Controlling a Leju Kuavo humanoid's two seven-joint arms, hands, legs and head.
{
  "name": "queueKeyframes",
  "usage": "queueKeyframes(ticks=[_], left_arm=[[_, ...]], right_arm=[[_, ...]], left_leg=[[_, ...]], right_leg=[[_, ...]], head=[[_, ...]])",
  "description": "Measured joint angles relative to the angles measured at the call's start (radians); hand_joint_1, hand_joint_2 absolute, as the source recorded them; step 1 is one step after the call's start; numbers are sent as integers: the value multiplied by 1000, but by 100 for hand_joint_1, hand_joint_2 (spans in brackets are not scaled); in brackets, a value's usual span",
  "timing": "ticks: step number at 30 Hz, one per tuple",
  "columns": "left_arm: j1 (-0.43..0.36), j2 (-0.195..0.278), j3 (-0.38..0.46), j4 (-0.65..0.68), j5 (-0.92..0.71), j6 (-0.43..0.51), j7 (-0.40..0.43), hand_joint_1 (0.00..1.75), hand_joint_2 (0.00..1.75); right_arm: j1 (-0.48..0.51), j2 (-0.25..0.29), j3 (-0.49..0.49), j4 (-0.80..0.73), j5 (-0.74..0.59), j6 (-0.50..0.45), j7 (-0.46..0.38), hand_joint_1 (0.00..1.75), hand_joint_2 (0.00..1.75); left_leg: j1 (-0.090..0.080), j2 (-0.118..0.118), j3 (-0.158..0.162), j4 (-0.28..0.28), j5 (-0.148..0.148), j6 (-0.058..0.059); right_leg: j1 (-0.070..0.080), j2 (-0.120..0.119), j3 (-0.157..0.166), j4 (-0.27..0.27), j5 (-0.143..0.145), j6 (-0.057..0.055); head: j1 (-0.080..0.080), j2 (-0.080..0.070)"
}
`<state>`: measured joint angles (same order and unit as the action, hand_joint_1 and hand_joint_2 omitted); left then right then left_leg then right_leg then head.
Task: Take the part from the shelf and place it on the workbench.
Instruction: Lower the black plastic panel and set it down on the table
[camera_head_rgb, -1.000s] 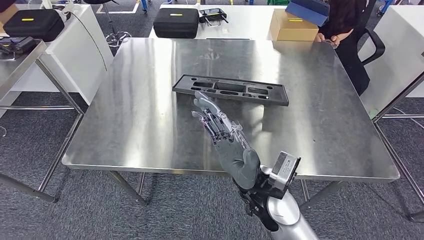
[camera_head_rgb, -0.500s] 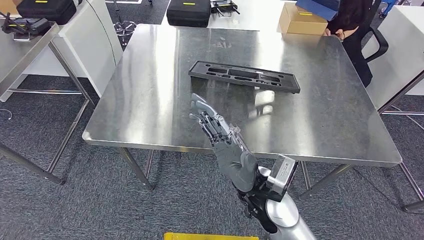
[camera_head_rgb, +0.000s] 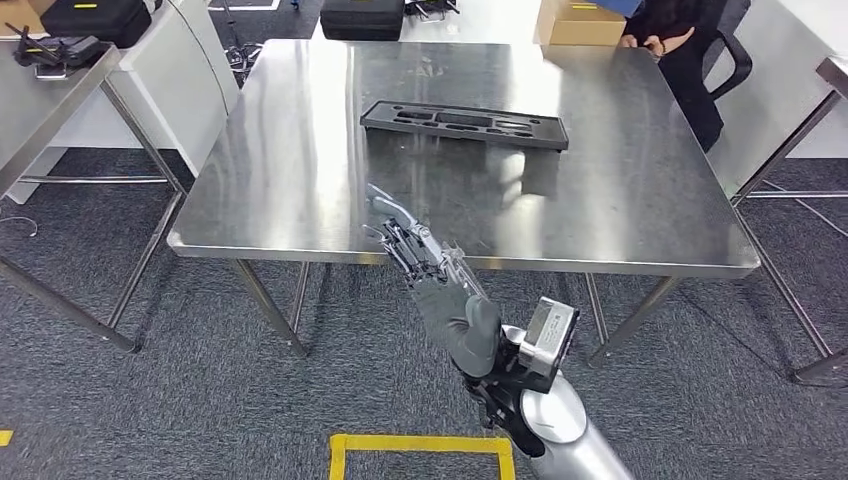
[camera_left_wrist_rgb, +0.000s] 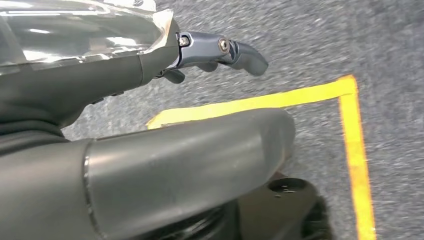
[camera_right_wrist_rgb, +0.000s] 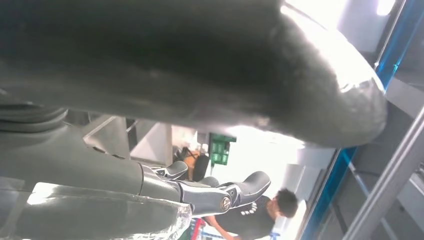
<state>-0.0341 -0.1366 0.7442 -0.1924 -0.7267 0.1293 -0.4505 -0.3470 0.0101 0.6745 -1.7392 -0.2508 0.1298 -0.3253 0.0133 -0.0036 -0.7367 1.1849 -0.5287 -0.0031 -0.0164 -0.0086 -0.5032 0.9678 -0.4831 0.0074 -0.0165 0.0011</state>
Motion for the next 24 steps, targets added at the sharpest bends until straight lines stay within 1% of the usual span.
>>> queueKeyframes(ticks=[1, 2, 3, 4, 5, 6, 7, 8, 9, 10, 11, 12, 13, 14, 15, 16, 17, 18, 19, 20, 21, 22, 23, 24], left_arm=[[0, 0, 0, 0, 0, 0, 0, 0, 0], [0, 0, 0, 0, 0, 0, 0, 0, 0], [0, 1, 0, 0, 0, 0, -1, 0, 0], [0, 1, 0, 0, -1, 0, -1, 0, 0], [-1, 2, 0, 0, -1, 0, -2, 0, 0], [-2, 2, 0, 0, -1, 0, -2, 0, 0], [-3, 1, 0, 0, -1, -1, -2, 0, 0], [-4, 1, 0, 0, 0, -1, -3, 0, 0], [-4, 1, 0, 0, 0, -1, -3, 0, 0], [-3, 2, 0, 0, 0, -1, -3, 0, 0], [-2, 2, 0, 0, 0, -1, -3, 0, 0], [-2, 2, 1, 0, 0, -1, -3, 0, 0], [-1, 3, 1, 1, 0, -1, -3, 0, 0], [-2, 3, 1, 1, 0, -1, -3, 0, 0], [-2, 4, 1, 1, 0, -1, -3, 0, 0], [-2, 4, 1, 1, 0, -1, -3, 0, 0], [-2, 4, 1, 1, -1, -2, -2, 0, 0], [-1, 5, 1, 1, -2, -3, -1, 0, 0], [-2, 5, 1, 1, -4, -4, 0, 0, 0], [-2, 5, 1, 1, -7, -5, 2, 0, 0], [-3, 5, 1, 1, -12, -7, 4, 0, 0], [-3, 5, 1, 1, -18, -9, 7, 0, 0], [-4, 5, 0, 1, -26, -11, 10, 0, 0], [-4, 6, -2, 1, -36, -14, 14, 0, 0]], right_arm=[[0, 0, 0, 4, -2, -1, 0, 0, 0], [1, 0, 1, 9, -3, -3, 1, 0, 0], [2, 0, 1, 17, -4, -8, 2, 0, 0], [4, 0, 1, 28, -2, -15, 4, 0, 0], [8, -1, 1, 42, 3, -26, 7, 0, 0], [12, -1, 0, 58, 13, -39, 8, 0, 0], [16, -2, -1, 77, 30, -55, 8, 0, 0], [21, -3, -2, 100, 51, -72, 4, 0, 0], [27, -5, -4, 125, 72, -87, -1, 0, 0], [34, -7, -5, 152, 88, -98, -8, 0, 0], [41, -10, -7, 174, 98, -104, -13, 0, 0], [48, -13, -8, 193, 102, -107, -17, 0, 0], [53, -16, -10, 207, 105, -108, -18, 0, 0], [55, -18, -11, 219, 108, -110, -16, 0, 0], [57, -19, -12, 227, 113, -114, -11, 0, 0], [59, -21, -13, 238, 122, -123, 2, 0, 0], [62, -24, -15, 255, 137, -136, 22, 0, 0], [68, -27, -18, 282, 154, -153, 47, 0, 0], [78, -30, -22, 321, 174, -171, 74, 0, 0], [89, -36, -29, 372, 195, -190, 92, 0, 0], [101, -41, -38, 431, 220, -210, 99, 0, 0], [110, -48, -49, 504, 249, -233, 97, 0, 0], [118, -55, -60, 588, 277, -252, 91, 0, 0], [125, -62, -70, 682, 300, -264, 88, 0, 0]], left_leg=[[1, 0, -7, 63, -27, -3], [3, 0, -5, 106, -29, -7], [6, 0, 12, 117, -9, -10], [11, 1, 45, 94, 19, -13], [17, 0, 92, 42, 36, -17], [19, -1, 143, -23, 37, -21], [20, -4, 183, -80, 25, -21], [19, -7, 207, -120, 9, -19], [14, -10, 214, -138, -1, -13], [12, -11, 207, -143, 2, -2], [10, -9, 199, -145, 9, 9], [8, -6, 188, -146, 20, 23], [8, -3, 175, -147, 33, 37], [7, 0, 161, -147, 46, 45], [5, 2, 143, -147, 59, 51], [3, 4, 126, -147, 73, 53], [2, 6, 108, -146, 87, 53], [1, 8, 91, -146, 100, 53], [0, 8, 76, -145, 113, 51], [0, 8, 62, -145, 126, 49], [0, 6, 51, -145, 139, 46], [0, 5, 44, -146, 151, 41], [1, 4, 42, -150, 163, 35], [3, 4, 42, -155, 176, 28]], right_leg=[[1, -2, -15, 3, 12, -1], [1, -3, -30, 6, 22, 0], [0, -4, -47, 11, 31, 3], [-1, -5, -63, 18, 39, 7], [-3, -5, -78, 28, 45, 12], [-2, -5, -93, 38, 50, 18], [1, -5, -104, 47, 54, 24], [3, -5, -112, 54, 60, 32], [5, -6, -118, 56, 67, 40], [6, -6, -123, 56, 75, 49], [4, -5, -129, 59, 75, 55], [2, -4, -139, 71, 59, 55], [2, -2, -155, 101, 27, 51], [0, 0, -174, 150, -19, 43], [0, 1, -191, 213, -65, 36], [0, 2, -202, 275, -98, 35], [1, 3, -200, 321, -110, 40], [1, 4, -185, 339, -101, 49], [1, 4, -152, 324, -78, 59], [2, 4, -102, 276, -55, 65], [5, 3, -41, 199, -51, 62], [10, 2, 16, 115, -61, 53], [15, 1, 58, 50, -76, 43], [20, 1, 79, 8, -90, 34]], head=[[-2, 0], [-1, 0], [-2, 0], [-2, 0], [-2, 0], [-4, 0], [-4, 0], [-4, 0], [-4, 0], [-3, 0], [-3, 0], [-2, 0], [0, 0], [2, 0], [4, 0], [5, 0], [5, 0], [5, 0], [4, 0], [5, 0], [5, 0], [5, 0], [5, 0], [5, 0]])
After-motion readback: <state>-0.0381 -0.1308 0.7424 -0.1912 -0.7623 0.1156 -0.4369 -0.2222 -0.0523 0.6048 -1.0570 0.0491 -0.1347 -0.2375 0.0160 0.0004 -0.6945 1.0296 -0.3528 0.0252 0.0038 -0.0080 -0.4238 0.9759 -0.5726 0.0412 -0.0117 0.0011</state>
